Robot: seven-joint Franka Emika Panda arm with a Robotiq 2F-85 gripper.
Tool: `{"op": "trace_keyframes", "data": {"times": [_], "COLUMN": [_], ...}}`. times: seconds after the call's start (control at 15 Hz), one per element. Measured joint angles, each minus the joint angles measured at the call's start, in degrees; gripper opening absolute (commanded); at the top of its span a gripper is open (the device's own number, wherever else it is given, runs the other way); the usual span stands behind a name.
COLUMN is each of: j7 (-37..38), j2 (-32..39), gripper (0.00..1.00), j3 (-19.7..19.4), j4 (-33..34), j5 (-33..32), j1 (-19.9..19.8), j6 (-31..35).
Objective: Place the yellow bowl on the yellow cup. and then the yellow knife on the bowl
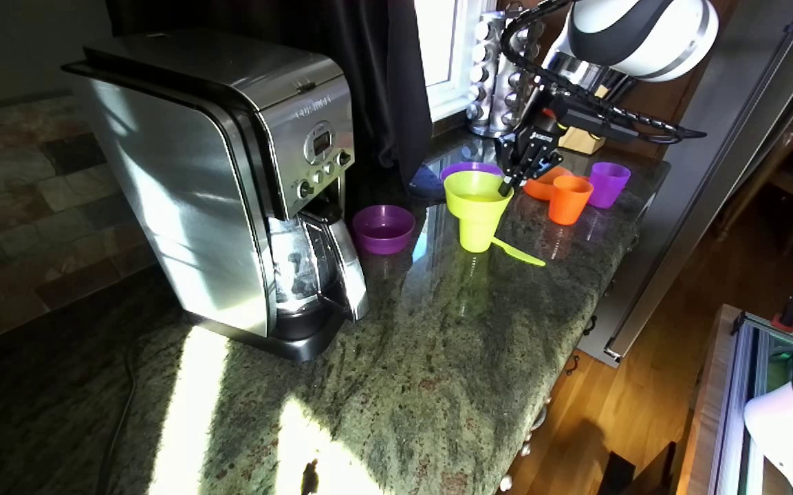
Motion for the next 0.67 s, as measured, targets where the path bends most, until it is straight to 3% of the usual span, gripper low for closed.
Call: {"op": "trace_keyframes", "data": {"times": [0.2, 0.27, 0.4, 0.6, 0.67], "j7": [0.3, 0.43, 0.7, 1.1, 1.2], "j2": [0.59, 0.8, 1.22, 1.66, 1.78], "gripper": [0.66, 0.23, 0.27, 0.03, 0.0], "j3": [0.42, 0.54, 0.8, 1.13, 1.21], "j4": [0.43, 0.6, 0.94, 1.32, 1.38], "j5": [0.0, 0.0, 0.0, 0.0, 0.0], "j1": [0.01, 0.01, 0.03, 0.06, 0.1], "j6": [0.0, 0.0, 0.01, 0.05, 0.06]}}
